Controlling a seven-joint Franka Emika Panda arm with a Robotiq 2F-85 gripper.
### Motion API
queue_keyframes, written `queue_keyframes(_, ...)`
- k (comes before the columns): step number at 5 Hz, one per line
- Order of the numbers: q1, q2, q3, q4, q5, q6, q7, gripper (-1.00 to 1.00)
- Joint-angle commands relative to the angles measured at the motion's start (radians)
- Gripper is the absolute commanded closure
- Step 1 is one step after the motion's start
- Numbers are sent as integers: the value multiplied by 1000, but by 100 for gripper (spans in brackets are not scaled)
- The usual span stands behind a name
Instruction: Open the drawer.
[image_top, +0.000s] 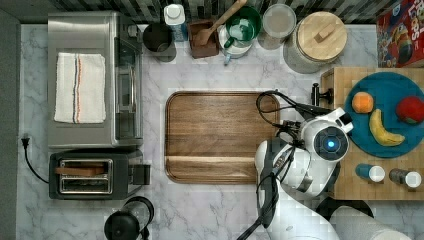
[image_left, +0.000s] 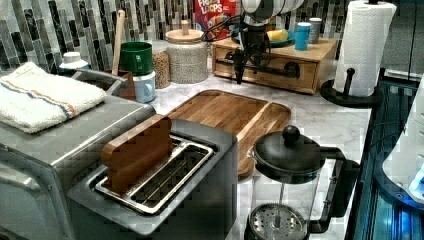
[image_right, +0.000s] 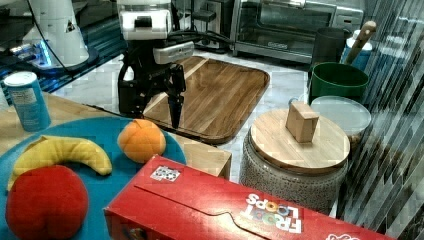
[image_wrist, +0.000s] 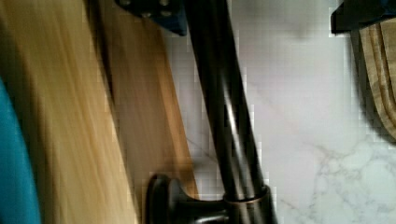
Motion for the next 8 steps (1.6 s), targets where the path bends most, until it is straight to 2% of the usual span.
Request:
queue_keyframes(1, 279, -29, 149, -112, -21, 41, 272, -100)
queue_keyframes(2, 291, -41, 172, -105, -8, 3, 289, -100)
queue_keyframes(4, 357, -71, 151, -106, -62, -65, 429, -100)
queue_keyframes(6, 419, -85, 110, -89, -67, -121, 515, -100)
queue_keyframes(8, 444, -84, 86, -89, -56, -121, 507, -100)
